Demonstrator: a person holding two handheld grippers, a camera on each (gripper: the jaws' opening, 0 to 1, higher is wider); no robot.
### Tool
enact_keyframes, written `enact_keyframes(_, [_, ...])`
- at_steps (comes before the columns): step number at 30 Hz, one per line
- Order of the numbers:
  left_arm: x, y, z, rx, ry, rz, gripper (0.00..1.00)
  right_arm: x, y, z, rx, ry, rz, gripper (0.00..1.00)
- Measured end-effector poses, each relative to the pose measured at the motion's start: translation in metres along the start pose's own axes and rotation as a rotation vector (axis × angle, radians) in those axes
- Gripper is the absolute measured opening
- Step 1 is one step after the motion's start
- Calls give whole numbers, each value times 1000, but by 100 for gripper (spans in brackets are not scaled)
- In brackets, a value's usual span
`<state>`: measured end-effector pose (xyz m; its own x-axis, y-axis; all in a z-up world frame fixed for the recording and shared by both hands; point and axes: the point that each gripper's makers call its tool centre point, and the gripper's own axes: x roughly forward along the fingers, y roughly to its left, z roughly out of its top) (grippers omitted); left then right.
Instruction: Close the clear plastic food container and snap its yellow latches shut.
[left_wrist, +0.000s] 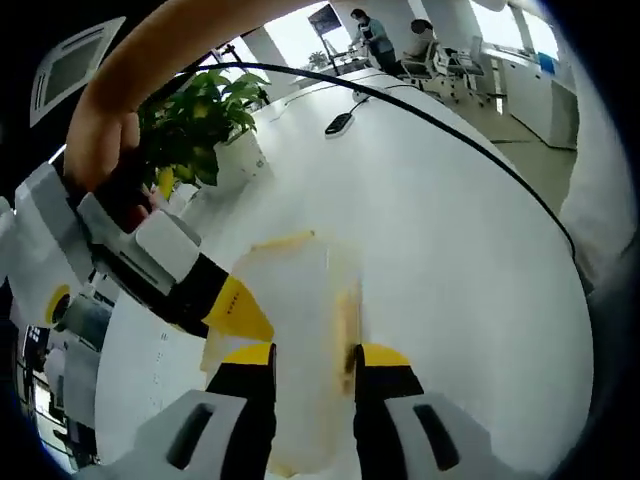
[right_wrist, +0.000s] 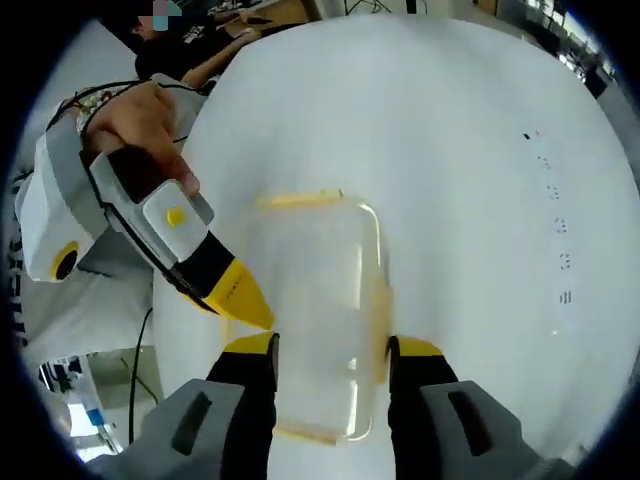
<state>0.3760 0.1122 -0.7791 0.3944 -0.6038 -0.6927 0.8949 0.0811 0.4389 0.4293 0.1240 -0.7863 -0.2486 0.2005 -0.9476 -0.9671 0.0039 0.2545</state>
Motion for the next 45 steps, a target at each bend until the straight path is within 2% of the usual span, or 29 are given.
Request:
enact_keyframes(8, [1, 0, -1, 20, -2, 30, 22, 1, -1, -1, -3, 25, 11, 40])
enact_keyframes(9, [-7, 15, -13, 55, 61, 118, 20, 1, -2, -1, -2, 23, 10, 39])
enact_keyframes(10, [1, 3, -4, 34, -4, 70, 20, 3, -6, 0, 45, 27, -39, 39])
enact_keyframes(11, [-2, 4, -6, 38, 9, 71, 20, 10, 0, 5, 13, 11, 2, 39])
enact_keyframes(12, [-2, 5, -7, 40, 6, 68, 20, 11, 3, 7, 12, 3, 11, 39])
enact_keyframes(16, [0, 4, -3, 38, 1, 59, 21, 12, 9, 9, 10, -4, 12, 39])
enact_keyframes(25, [1, 2, -3, 32, -6, 50, 21, 9, 11, 6, 6, 31, 13, 40])
enact_keyframes(28, [0, 1, -4, 32, -44, 57, 21, 8, 12, 5, 6, 27, 9, 40])
enact_keyframes(37, [0, 2, -2, 19, -48, 57, 22, 3, 10, 4, -49, 64, -74, 40])
enact_keyframes(45, [-1, 3, -1, 8, -57, 62, 23, -5, 13, -2, -23, 11, -158, 40])
